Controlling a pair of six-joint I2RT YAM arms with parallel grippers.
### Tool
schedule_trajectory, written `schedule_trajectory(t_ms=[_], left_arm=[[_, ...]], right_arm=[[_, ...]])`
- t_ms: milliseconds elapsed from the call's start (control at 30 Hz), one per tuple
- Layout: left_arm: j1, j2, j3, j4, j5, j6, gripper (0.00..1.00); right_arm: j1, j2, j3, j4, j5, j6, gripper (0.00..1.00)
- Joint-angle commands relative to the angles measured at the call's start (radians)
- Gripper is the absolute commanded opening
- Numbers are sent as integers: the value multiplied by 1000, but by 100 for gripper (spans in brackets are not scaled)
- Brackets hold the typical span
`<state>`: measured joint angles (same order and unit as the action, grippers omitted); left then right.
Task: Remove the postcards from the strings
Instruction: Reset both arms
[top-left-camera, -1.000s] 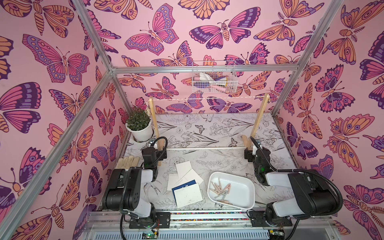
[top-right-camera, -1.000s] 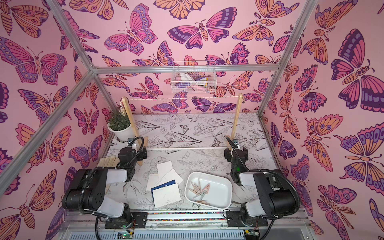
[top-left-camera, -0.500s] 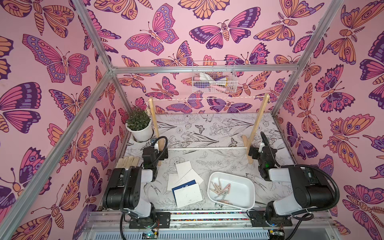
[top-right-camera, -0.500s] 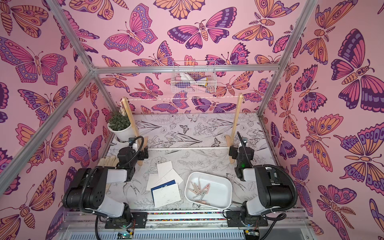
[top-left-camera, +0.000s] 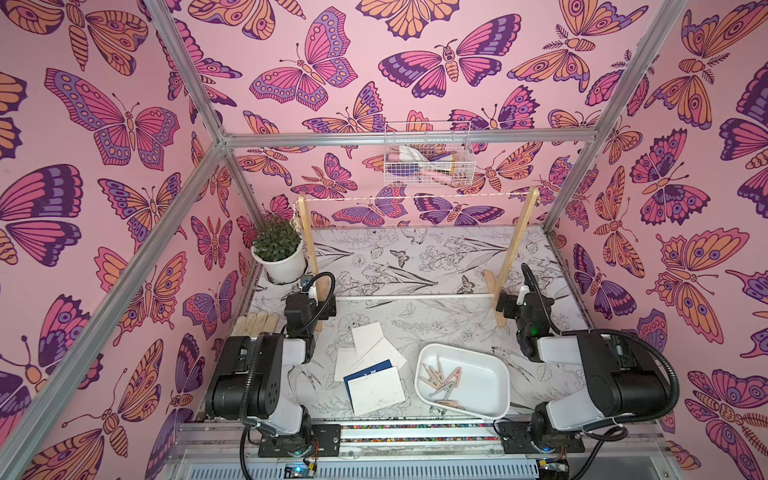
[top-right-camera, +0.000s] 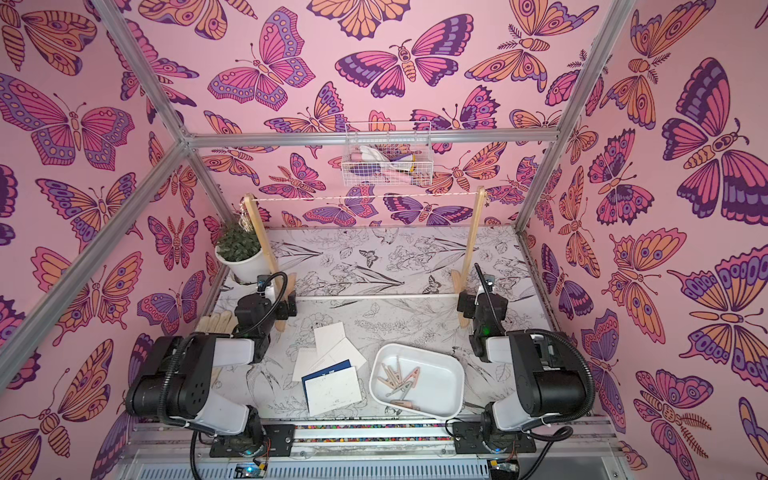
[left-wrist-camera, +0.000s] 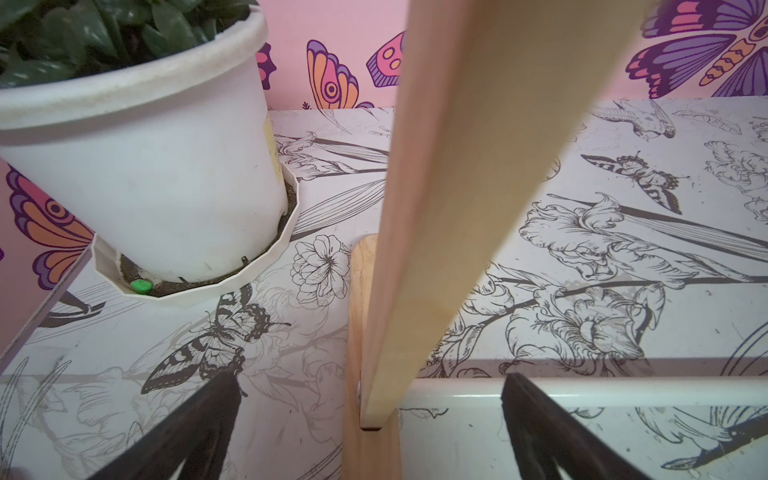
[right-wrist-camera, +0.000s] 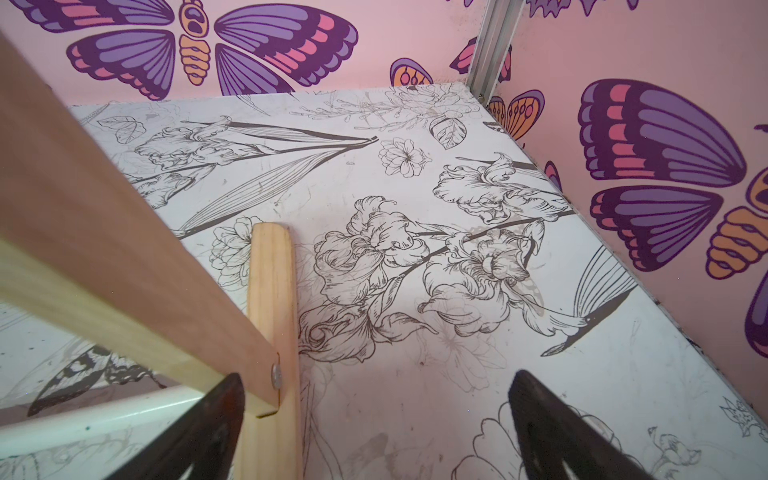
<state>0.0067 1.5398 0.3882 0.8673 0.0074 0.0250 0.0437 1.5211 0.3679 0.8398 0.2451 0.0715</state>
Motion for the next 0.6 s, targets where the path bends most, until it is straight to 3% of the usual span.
schedule_trajectory(t_ms=[0, 567], left_arm=[[-1, 9, -15, 35, -3, 11, 100], [-2, 9, -17, 37, -3, 12, 100]], right_arm=[[-5, -15, 23, -5, -6, 8, 99], [-6, -13, 25, -12, -26, 2, 99]])
